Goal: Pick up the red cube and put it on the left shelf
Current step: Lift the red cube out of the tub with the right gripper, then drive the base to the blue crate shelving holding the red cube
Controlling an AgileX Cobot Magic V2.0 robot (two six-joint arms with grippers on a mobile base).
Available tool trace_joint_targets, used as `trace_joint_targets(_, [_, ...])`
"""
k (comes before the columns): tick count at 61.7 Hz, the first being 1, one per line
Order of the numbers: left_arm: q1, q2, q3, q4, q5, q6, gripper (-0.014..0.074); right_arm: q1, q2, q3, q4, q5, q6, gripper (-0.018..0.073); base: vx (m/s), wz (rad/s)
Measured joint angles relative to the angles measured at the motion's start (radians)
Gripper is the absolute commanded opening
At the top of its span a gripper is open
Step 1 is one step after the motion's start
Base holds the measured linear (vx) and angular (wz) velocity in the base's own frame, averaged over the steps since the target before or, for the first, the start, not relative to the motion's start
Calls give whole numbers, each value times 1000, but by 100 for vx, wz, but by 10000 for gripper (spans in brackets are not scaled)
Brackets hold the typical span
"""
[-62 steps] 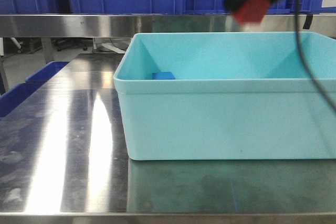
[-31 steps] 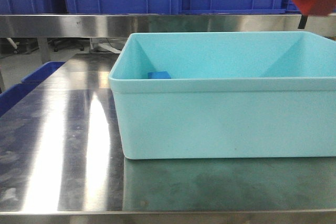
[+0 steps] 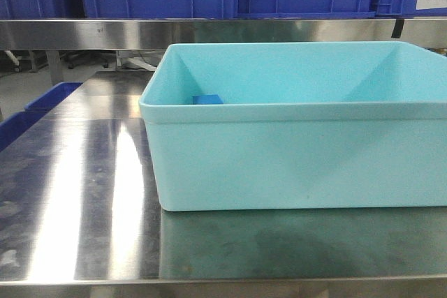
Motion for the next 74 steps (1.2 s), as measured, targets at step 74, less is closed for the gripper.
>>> trace_joint_targets(74, [0, 0, 0, 0, 0, 0, 106, -54, -86, 13, -1, 31, 2, 60, 0, 1])
